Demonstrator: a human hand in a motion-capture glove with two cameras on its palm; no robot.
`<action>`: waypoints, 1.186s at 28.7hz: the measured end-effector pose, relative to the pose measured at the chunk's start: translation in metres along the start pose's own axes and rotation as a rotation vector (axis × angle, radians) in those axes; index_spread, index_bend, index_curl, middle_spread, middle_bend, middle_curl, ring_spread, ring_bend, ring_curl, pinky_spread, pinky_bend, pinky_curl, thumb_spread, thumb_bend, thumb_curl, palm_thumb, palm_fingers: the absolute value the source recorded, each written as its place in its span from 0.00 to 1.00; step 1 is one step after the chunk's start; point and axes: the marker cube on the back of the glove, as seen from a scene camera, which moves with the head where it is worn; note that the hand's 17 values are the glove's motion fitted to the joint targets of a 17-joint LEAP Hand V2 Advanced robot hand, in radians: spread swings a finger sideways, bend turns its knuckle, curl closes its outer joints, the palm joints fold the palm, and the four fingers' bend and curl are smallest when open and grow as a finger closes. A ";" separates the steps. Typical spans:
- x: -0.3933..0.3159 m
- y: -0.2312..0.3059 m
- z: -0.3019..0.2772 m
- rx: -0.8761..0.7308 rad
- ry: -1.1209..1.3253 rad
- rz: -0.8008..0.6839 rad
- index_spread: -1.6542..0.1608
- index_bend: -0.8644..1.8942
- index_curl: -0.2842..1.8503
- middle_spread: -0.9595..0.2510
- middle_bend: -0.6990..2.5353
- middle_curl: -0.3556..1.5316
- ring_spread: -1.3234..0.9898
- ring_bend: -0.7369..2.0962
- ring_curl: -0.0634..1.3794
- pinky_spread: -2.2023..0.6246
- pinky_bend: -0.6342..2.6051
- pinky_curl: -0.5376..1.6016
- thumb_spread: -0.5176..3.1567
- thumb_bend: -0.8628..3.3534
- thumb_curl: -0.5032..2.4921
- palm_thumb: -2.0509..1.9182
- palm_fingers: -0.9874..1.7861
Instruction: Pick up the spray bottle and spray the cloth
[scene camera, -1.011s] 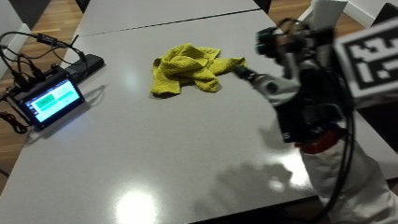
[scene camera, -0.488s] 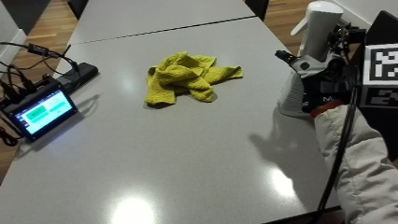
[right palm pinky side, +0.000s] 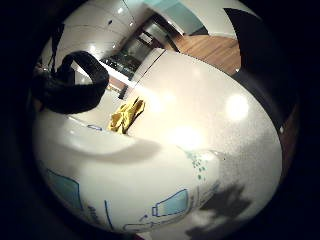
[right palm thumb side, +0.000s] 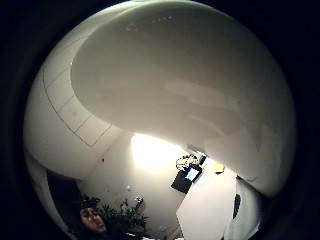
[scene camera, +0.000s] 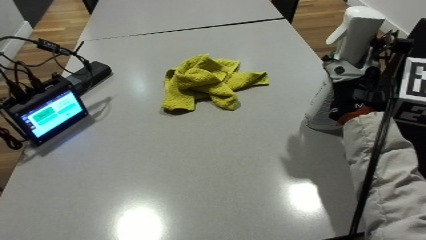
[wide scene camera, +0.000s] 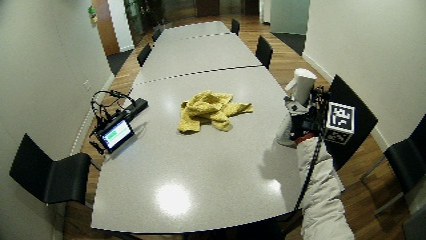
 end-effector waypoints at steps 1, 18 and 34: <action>0.001 -0.001 -0.001 0.006 -0.002 0.000 0.76 0.38 0.30 0.67 0.36 0.42 0.50 0.48 0.34 0.73 0.32 0.42 0.26 0.22 0.35 0.81 0.73; -0.024 -0.031 -0.013 -0.202 0.468 -0.232 0.76 0.37 0.32 0.65 0.35 0.45 0.50 0.46 0.37 0.70 0.31 0.44 0.21 0.20 0.38 0.83 0.75; -0.030 -0.068 0.028 -0.350 1.311 -0.463 0.76 0.36 0.33 0.65 0.34 0.47 0.49 0.45 0.38 0.69 0.30 0.45 0.19 0.20 0.39 0.83 0.76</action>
